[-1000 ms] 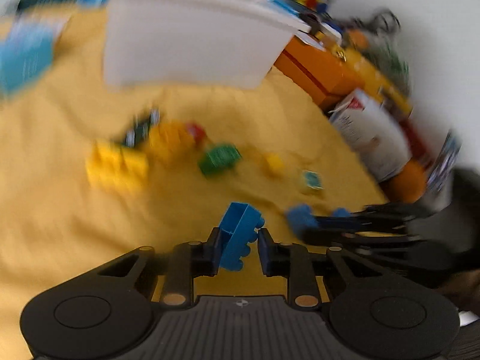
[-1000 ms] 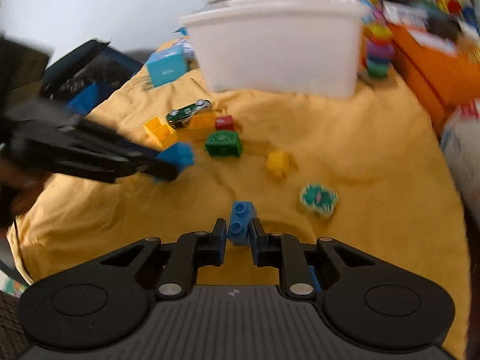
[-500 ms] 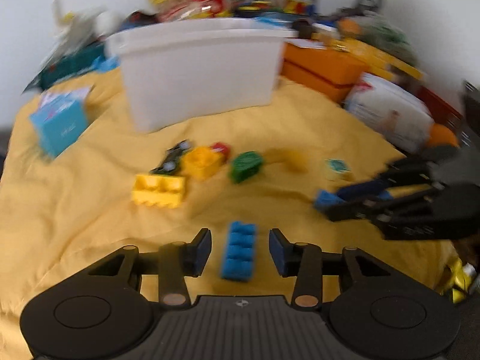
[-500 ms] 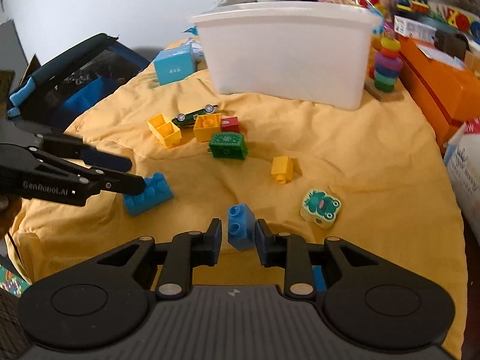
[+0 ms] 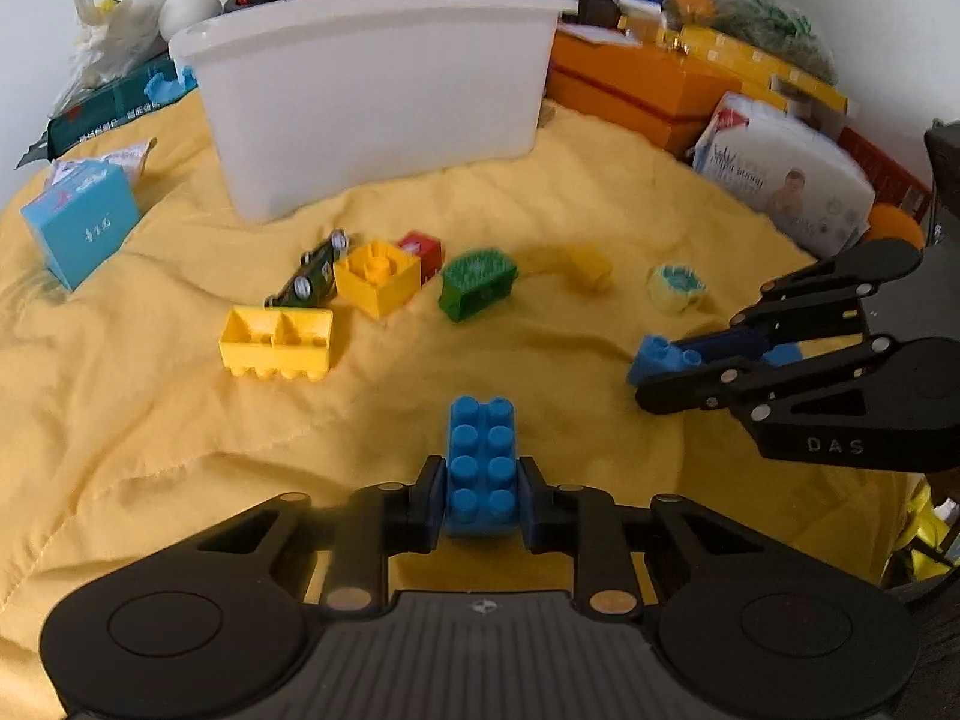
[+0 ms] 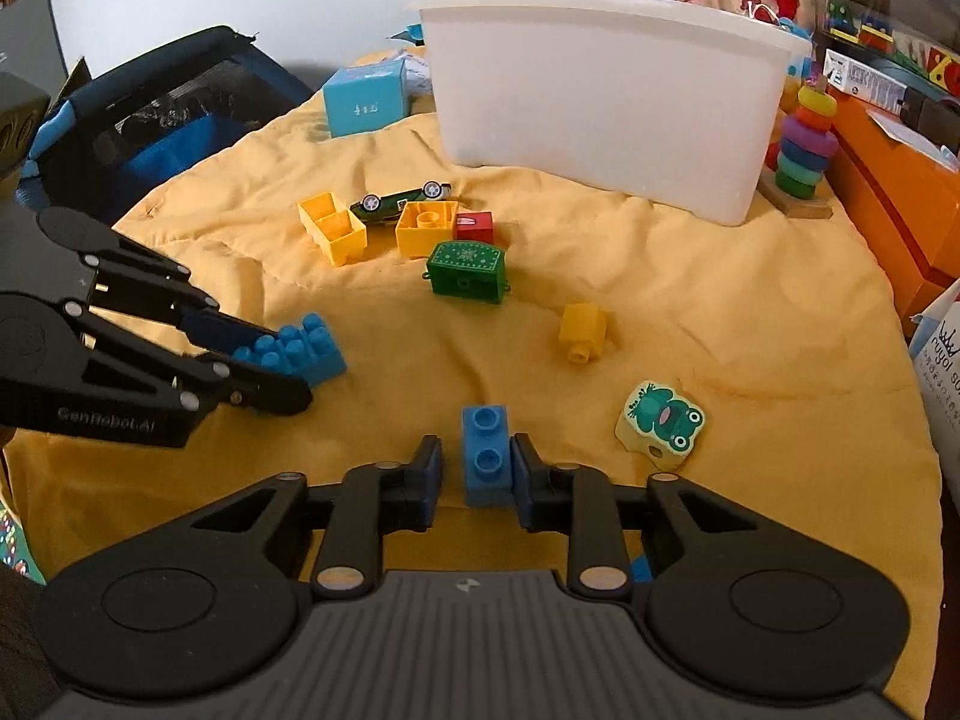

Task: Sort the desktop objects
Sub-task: 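Carry both blue bricks over the white bin and open both tools, then return both tools to the pile, the left tool toward a green brick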

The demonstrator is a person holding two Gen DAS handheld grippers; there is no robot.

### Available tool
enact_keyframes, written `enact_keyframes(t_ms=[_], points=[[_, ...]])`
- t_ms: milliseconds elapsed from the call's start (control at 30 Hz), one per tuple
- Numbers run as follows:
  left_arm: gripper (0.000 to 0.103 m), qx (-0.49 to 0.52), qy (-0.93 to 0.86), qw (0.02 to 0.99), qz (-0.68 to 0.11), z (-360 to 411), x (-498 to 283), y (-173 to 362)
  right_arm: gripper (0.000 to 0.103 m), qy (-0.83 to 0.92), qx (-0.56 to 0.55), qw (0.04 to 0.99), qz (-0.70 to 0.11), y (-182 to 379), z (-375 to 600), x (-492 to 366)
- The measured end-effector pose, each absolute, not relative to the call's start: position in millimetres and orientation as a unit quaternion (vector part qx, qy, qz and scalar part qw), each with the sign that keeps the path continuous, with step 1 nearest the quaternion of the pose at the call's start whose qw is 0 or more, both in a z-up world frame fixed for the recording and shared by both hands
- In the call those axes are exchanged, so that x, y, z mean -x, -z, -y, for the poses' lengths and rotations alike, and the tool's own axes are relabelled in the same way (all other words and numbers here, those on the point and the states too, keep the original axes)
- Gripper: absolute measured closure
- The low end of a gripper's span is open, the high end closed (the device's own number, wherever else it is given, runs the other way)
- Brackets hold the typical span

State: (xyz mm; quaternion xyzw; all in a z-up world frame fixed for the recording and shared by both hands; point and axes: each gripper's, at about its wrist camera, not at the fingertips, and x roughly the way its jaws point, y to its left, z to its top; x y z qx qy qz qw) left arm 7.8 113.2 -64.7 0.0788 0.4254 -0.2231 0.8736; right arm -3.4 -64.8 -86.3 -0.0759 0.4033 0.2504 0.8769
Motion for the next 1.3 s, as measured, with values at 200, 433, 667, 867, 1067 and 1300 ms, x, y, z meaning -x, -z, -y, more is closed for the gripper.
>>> enact_keyframes(t_ms=[200,433,667,867,1067,1300], points=[[0.076,-0.075,0.215,0.900,-0.372,-114,-29,15,0.086,-0.246,0.064,0.889,-0.380,62,71,-5],[0.075,-0.105,0.200,0.933,-0.281,-111,-93,-59,0.086,-0.240,0.068,0.927,-0.279,-4,77,-53],[0.075,-0.130,0.159,0.948,-0.245,-94,-170,-96,0.086,-0.208,0.064,0.955,-0.203,-55,68,-132],[0.063,-0.146,0.121,0.934,-0.303,-85,-217,-66,0.085,-0.179,0.067,0.954,-0.232,-54,61,-184],[0.053,-0.129,0.132,0.932,-0.313,-92,-197,-53,0.065,-0.159,0.054,0.946,-0.278,-30,72,-195],[0.037,-0.095,0.162,0.946,-0.266,-99,-113,-61,0.053,-0.173,0.040,0.957,-0.230,-34,92,-141]])
